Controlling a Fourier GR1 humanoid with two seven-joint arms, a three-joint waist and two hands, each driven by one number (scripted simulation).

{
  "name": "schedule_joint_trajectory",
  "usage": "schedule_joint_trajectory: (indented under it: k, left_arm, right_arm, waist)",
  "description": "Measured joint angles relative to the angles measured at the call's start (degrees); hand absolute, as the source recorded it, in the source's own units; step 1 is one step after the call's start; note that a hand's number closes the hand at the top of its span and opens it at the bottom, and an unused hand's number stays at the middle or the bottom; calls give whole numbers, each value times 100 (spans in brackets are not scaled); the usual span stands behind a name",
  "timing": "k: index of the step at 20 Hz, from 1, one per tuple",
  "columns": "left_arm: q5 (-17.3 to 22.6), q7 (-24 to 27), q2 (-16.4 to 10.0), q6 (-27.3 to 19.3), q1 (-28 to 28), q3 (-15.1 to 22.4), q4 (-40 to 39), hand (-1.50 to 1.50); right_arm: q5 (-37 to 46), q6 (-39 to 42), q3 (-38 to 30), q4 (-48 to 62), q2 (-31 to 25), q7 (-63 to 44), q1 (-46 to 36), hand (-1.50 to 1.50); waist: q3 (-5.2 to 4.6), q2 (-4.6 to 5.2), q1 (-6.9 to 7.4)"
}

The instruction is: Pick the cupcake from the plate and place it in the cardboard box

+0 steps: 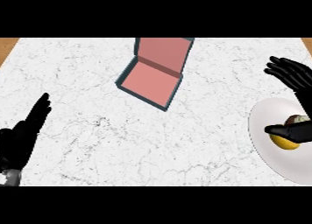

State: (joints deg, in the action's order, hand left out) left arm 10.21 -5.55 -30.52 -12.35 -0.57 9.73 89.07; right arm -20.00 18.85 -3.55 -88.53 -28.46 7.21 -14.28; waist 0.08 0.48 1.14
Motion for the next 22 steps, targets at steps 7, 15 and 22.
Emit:
schedule_joint_trajectory:
  k: [7,15,22]
  left_arm:
    - [-417,59,402,-373,197,248,-25,0]
    - [-564,55,541,-428,313,341,-94,0]
    - [-606,99,554,-389,316,322,-151,0]
  right_arm:
    - [224,1356,-726,2254,-760,1869,-351,-150]
    - [2046,1298,-161,2527,-2259,2689,-636,-150]
    - [3617,1034,1026,2391,-3206,3086,-703,-150]
  waist:
    - [17,33,49]
    - [13,36,110]
    - [4,32,153]
